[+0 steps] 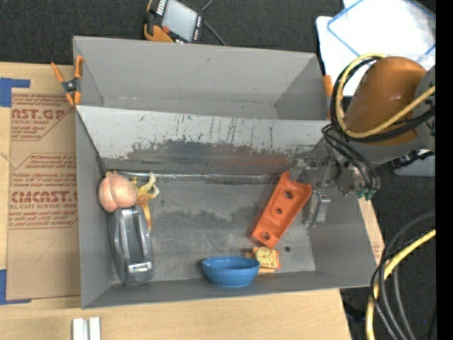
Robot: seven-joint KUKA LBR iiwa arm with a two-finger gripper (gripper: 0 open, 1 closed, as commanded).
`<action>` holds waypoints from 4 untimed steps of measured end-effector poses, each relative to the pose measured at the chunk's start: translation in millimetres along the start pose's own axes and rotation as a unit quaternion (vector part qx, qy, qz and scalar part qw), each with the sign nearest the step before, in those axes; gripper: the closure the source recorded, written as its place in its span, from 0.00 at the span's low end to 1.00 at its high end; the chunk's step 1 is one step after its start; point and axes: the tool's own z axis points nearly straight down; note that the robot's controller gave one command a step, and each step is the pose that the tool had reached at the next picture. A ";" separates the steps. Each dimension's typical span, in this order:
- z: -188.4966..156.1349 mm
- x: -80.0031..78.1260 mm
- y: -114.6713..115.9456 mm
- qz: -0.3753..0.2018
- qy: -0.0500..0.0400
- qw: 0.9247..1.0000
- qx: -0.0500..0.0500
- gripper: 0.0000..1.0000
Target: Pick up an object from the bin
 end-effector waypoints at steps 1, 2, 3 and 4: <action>-4.4 -1.8 0.5 -0.001 -0.004 1.000 0.001 0.00; 93.7 -35.3 -3.6 -0.247 -0.006 0.969 0.002 0.00; 118.1 -31.1 0.1 -0.199 -0.005 0.980 0.001 0.00; 89.1 -12.9 22.1 -0.466 -0.004 0.885 0.001 0.00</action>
Offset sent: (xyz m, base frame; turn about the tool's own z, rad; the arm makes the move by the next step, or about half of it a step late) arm 0.0393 -0.0057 -0.1180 -0.6032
